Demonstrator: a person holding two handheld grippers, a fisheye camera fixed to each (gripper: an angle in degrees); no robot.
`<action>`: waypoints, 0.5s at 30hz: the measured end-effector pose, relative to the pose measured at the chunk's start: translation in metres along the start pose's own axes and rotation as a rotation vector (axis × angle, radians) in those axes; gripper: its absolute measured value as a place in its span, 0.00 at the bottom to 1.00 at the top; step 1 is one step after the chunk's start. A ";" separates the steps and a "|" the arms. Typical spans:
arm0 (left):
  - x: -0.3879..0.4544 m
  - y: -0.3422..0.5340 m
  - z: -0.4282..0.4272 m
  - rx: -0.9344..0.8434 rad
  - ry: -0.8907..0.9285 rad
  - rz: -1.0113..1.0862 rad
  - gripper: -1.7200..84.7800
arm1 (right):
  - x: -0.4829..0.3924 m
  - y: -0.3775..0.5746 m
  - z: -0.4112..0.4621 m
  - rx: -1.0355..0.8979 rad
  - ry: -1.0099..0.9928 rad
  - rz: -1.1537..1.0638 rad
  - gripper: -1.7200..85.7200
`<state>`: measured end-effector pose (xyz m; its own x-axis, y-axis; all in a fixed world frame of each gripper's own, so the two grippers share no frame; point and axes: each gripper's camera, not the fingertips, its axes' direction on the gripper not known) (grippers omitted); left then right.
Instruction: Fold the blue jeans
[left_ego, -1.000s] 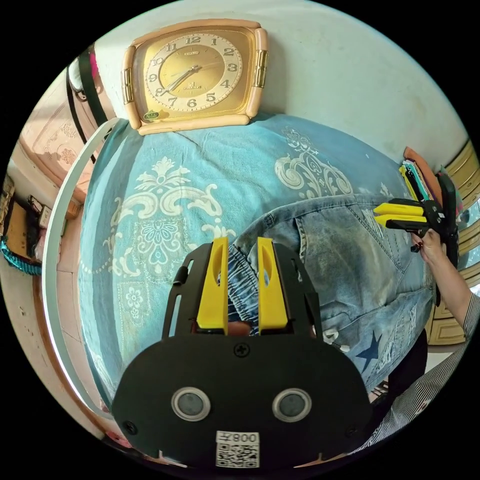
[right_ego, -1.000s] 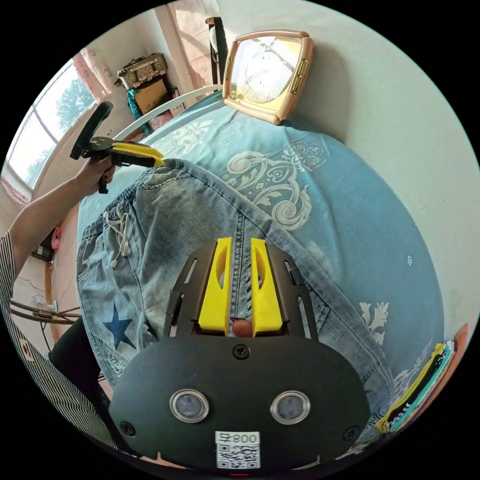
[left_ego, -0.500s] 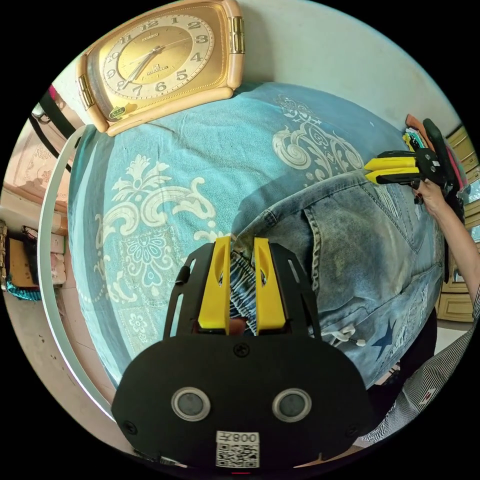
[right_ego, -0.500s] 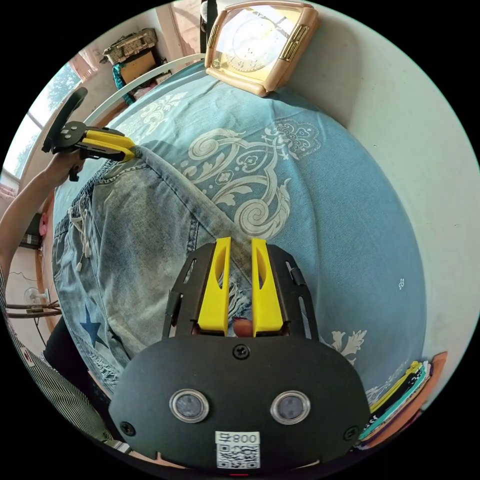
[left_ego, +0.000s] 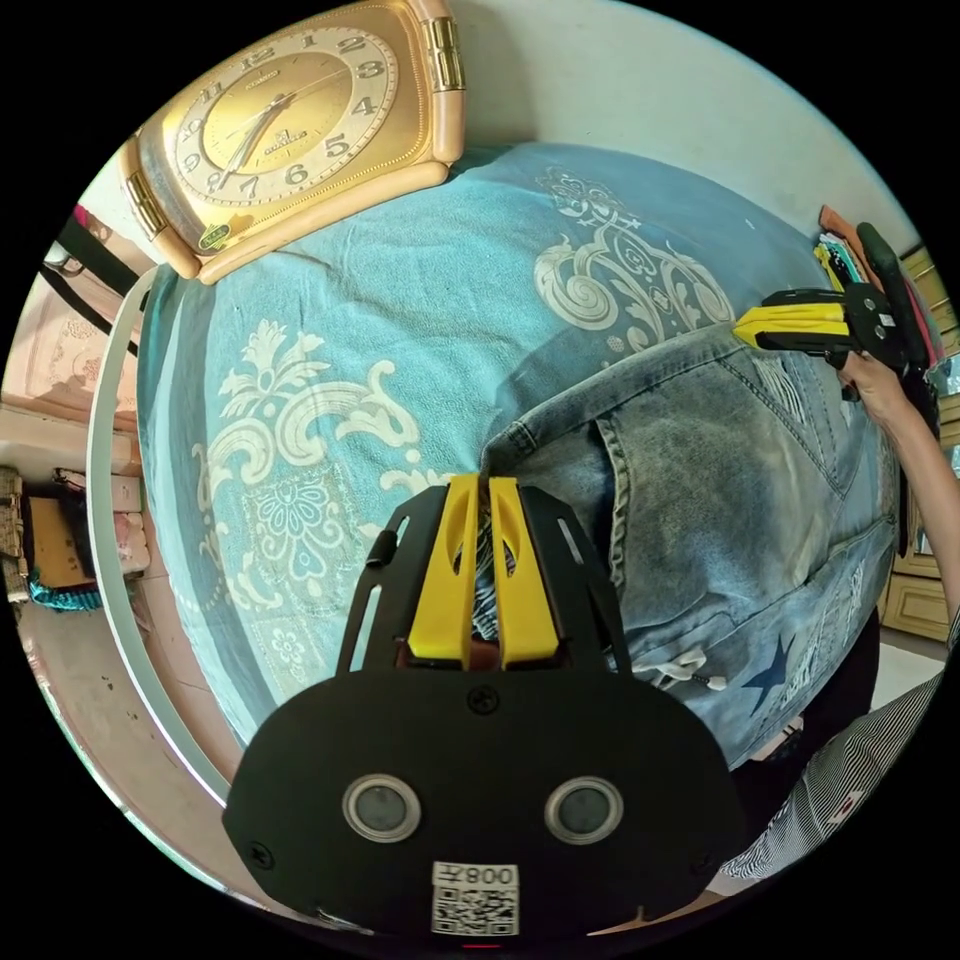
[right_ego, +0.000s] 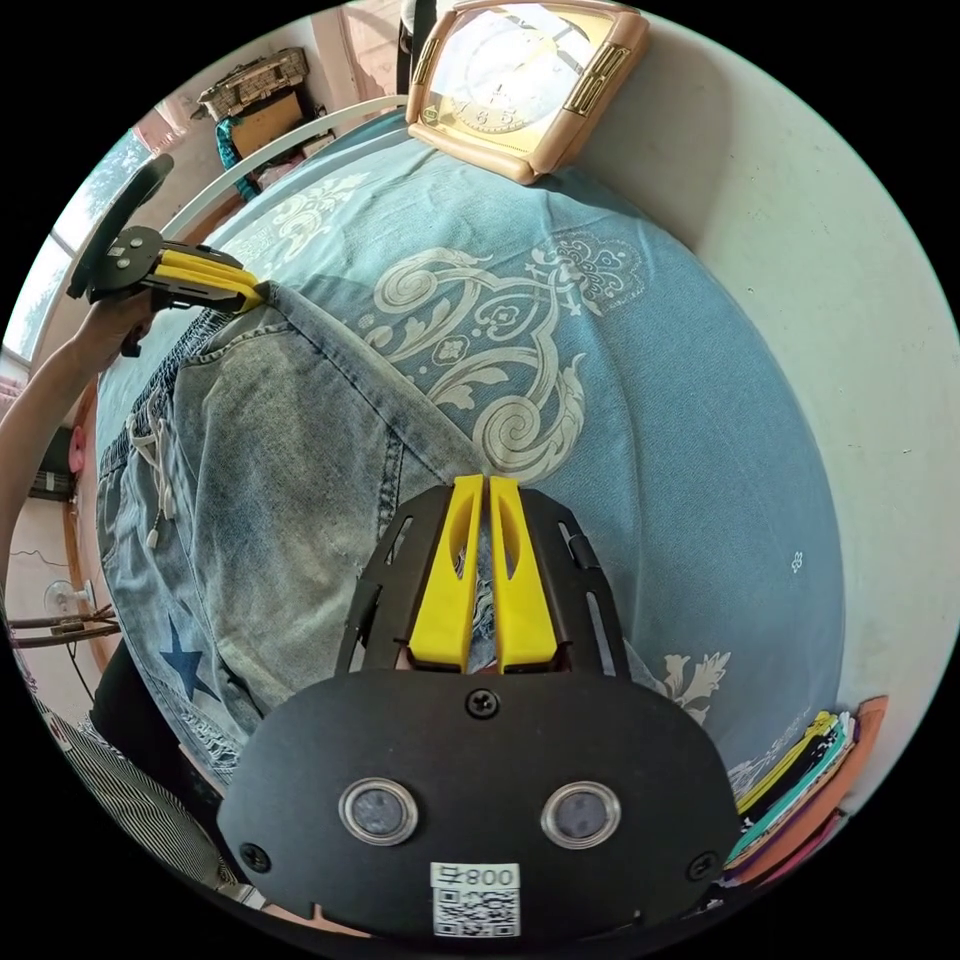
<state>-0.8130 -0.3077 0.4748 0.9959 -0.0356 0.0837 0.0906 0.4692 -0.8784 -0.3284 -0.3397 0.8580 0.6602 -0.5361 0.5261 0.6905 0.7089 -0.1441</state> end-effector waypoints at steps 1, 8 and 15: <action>0.001 0.002 -0.003 0.004 0.000 -0.012 0.04 | -0.002 0.001 -0.001 -0.002 0.000 0.004 0.03; 0.006 0.020 -0.029 0.055 0.006 -0.061 0.04 | -0.007 0.017 -0.012 0.023 -0.057 0.054 0.02; 0.016 0.046 -0.052 0.098 0.002 -0.075 0.03 | -0.021 0.043 -0.038 0.078 -0.062 0.078 0.02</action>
<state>-0.7927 -0.3328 0.4113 0.9864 -0.0755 0.1462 0.1635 0.5490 -0.8197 -0.3015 -0.3156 0.8092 0.6896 -0.4501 0.5673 0.6110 0.7822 -0.1221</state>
